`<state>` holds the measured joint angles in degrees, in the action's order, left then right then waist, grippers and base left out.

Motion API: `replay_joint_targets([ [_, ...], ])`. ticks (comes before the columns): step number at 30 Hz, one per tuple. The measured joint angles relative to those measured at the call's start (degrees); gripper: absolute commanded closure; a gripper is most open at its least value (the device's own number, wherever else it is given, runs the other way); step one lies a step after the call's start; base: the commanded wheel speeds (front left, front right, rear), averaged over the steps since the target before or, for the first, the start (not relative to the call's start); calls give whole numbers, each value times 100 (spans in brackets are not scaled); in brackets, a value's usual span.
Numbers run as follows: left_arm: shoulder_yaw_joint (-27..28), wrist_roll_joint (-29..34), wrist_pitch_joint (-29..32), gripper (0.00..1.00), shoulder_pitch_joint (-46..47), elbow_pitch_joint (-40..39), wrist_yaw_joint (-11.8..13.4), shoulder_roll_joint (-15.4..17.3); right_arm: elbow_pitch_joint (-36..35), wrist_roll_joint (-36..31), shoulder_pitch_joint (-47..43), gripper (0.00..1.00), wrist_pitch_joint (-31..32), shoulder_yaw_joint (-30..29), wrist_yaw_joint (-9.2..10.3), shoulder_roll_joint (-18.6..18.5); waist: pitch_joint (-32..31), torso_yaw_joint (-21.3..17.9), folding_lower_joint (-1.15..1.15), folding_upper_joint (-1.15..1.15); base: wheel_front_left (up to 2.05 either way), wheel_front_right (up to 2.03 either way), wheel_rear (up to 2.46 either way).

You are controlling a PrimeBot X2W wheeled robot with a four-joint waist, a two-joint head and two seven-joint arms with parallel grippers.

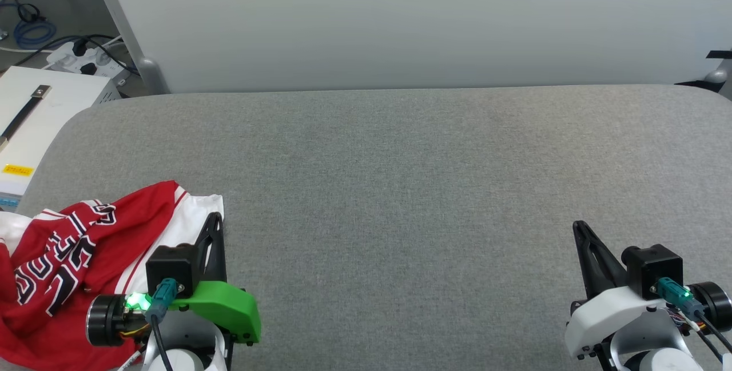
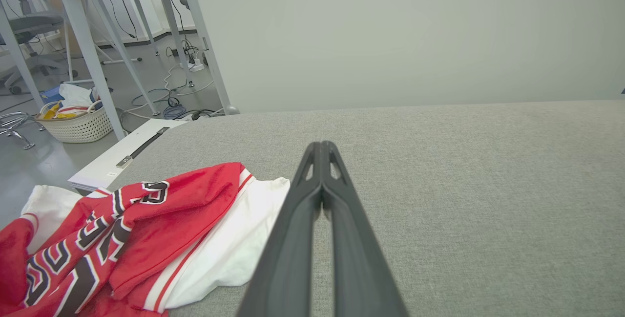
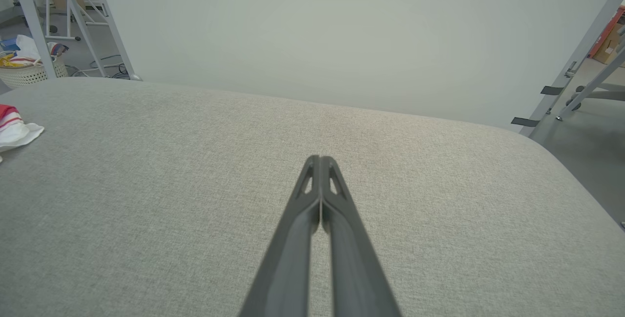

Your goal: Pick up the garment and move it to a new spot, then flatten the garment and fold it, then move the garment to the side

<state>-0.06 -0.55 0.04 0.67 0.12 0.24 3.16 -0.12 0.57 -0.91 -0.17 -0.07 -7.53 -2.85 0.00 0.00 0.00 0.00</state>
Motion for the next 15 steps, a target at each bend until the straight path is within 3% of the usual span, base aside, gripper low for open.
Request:
replay_joint_targets([
  [15, 0, 0, 0, 100, 0, 0, 0, 0, 0, 0, 0, 100, 0, 0, 0, 0, 0, 0, 0, 0, 0, 0, 0],
])
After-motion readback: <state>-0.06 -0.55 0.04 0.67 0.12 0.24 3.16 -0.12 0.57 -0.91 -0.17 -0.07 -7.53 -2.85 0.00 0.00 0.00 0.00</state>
